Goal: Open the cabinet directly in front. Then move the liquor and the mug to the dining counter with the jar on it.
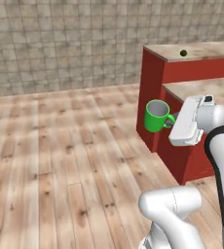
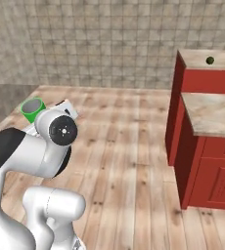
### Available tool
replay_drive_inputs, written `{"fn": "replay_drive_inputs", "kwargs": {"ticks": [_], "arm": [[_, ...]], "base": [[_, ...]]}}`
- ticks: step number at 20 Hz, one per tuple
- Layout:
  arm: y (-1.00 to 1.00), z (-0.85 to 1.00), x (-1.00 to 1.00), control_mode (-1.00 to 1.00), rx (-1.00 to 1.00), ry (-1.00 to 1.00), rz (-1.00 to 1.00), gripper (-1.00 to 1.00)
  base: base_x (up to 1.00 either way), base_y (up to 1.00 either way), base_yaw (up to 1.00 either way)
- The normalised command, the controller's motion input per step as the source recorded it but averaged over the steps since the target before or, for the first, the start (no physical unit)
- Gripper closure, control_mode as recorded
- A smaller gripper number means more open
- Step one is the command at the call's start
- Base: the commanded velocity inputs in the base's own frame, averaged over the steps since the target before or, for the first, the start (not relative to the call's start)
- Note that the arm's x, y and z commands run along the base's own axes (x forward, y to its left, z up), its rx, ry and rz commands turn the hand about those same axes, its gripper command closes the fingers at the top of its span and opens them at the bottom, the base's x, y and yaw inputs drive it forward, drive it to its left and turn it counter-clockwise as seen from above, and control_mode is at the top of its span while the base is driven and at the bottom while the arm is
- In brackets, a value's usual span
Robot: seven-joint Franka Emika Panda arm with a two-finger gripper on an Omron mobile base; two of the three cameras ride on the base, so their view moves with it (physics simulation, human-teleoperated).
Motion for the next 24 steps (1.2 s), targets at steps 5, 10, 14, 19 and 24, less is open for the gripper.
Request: {"fn": "replay_drive_inputs", "kwargs": {"ticks": [5, 10, 14, 19, 24], "arm": [[0.0, 0.0, 0.0, 1.0, 0.0, 0.0, 0.0, 1.0], [0.0, 0.0, 0.0, 1.0, 0.0, 0.0, 0.0, 1.0], [0.0, 0.0, 0.0, 1.0, 0.0, 0.0, 0.0, 1.0], [0.0, 0.0, 0.0, 1.0, 0.0, 0.0, 0.0, 1.0], [0.0, 0.0, 0.0, 1.0, 0.0, 0.0, 0.0, 1.0]], "base": [[1.0, 0.32, -0.16], [1.0, 0.37, -0.18], [1.0, 0.9, -0.12], [1.0, 1.0, -0.03], [1.0, 1.0, -0.01]]}}
